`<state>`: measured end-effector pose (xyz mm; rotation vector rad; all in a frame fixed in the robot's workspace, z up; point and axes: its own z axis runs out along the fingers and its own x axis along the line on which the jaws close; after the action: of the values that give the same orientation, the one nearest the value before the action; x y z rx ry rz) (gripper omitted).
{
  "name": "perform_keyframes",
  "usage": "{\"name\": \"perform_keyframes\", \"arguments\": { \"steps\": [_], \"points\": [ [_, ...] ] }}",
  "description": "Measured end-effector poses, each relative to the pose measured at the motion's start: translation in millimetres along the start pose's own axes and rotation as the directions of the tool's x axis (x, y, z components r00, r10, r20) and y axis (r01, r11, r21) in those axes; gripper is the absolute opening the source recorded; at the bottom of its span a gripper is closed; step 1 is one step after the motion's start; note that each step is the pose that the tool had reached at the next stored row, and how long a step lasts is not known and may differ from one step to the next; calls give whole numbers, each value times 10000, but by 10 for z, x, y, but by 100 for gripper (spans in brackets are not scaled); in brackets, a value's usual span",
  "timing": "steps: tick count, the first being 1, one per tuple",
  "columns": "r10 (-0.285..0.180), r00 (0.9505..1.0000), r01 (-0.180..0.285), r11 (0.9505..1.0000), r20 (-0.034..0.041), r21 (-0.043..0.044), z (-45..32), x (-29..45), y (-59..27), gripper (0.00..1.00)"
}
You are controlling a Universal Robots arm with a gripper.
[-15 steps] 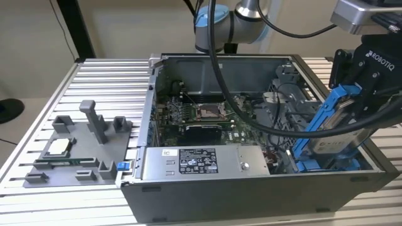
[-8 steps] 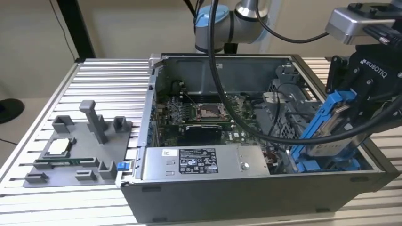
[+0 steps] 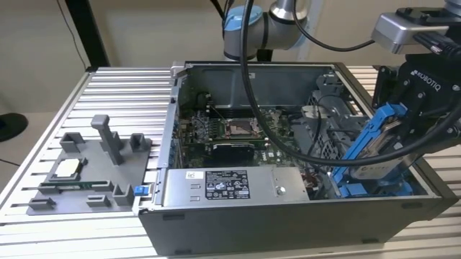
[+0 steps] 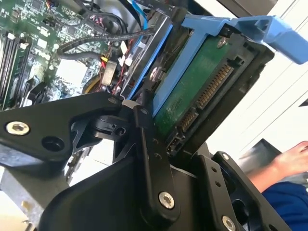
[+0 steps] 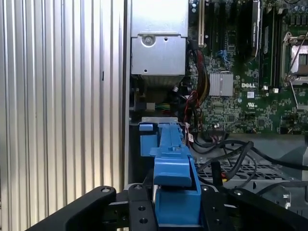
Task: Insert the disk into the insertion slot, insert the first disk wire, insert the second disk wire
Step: 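Insert the disk into the insertion slot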
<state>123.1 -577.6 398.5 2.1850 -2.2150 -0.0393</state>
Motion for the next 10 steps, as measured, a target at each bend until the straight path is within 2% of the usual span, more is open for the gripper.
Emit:
{"name": "perform_keyframes", "arguments": {
  "steps": [5,10],
  "points": [
    [0,10000,0,10000,46,0,-63,4,3,0],
    [-1,10000,1,10000,27,1,-112,4,4,0]
  ]
}}
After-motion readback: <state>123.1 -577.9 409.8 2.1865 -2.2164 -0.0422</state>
